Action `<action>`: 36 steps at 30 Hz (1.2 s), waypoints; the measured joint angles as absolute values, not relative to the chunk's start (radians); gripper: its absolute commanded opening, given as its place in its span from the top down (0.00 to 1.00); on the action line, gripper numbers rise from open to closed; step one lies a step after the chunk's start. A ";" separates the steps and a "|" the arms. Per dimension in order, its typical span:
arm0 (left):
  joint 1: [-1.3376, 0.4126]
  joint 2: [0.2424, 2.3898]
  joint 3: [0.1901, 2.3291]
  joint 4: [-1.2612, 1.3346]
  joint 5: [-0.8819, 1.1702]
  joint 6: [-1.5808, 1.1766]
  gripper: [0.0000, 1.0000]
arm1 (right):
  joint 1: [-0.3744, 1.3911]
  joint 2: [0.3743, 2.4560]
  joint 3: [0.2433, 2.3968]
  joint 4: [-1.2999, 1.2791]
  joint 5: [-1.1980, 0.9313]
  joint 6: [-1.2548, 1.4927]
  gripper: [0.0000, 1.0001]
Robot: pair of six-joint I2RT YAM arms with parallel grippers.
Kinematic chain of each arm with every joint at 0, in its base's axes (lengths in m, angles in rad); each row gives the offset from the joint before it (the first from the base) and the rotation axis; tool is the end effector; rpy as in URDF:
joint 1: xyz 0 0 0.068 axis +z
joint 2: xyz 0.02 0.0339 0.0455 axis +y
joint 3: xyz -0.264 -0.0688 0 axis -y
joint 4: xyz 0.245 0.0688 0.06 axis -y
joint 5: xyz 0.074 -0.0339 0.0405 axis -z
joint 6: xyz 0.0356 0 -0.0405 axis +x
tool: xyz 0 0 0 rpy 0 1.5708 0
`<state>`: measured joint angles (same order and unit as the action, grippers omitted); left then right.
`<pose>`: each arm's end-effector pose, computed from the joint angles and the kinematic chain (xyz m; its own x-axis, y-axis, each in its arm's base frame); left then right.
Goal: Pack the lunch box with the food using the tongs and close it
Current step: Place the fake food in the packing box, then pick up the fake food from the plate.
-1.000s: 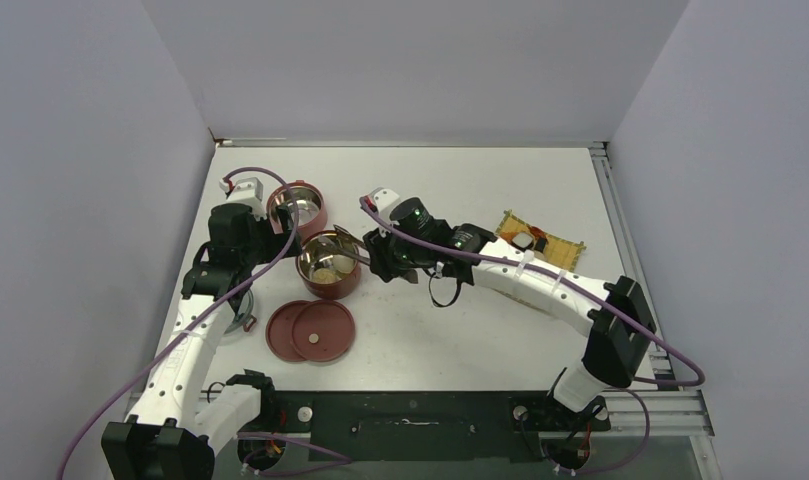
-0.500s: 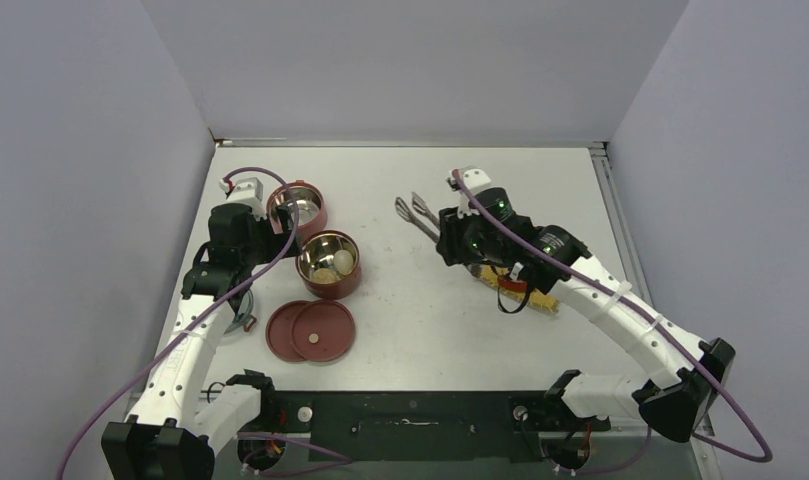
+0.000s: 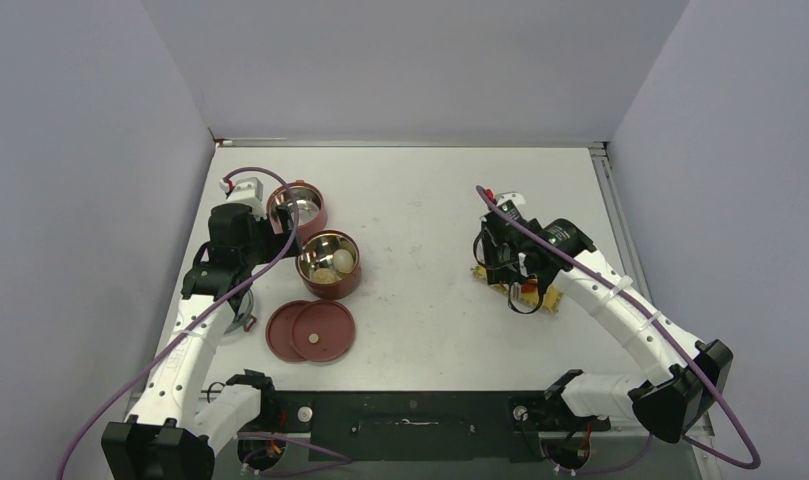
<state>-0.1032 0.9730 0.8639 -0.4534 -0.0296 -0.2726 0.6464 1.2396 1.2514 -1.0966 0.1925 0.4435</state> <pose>0.2132 -0.0210 0.3062 -0.5319 -0.2155 -0.8189 -0.0676 0.9748 -0.2126 0.1872 0.1327 0.3297 -0.8606 -0.1217 -0.4945 -0.1667 0.9849 0.0476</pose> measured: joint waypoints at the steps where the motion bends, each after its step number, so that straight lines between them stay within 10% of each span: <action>1: -0.103 0.973 0.864 -0.453 -0.030 -0.273 0.14 | 0.643 1.240 1.251 -1.120 0.210 0.449 0.61; 36: -0.106 0.973 0.864 -0.453 -0.030 -0.273 0.13 | 0.634 1.224 1.211 -1.277 0.303 0.497 0.55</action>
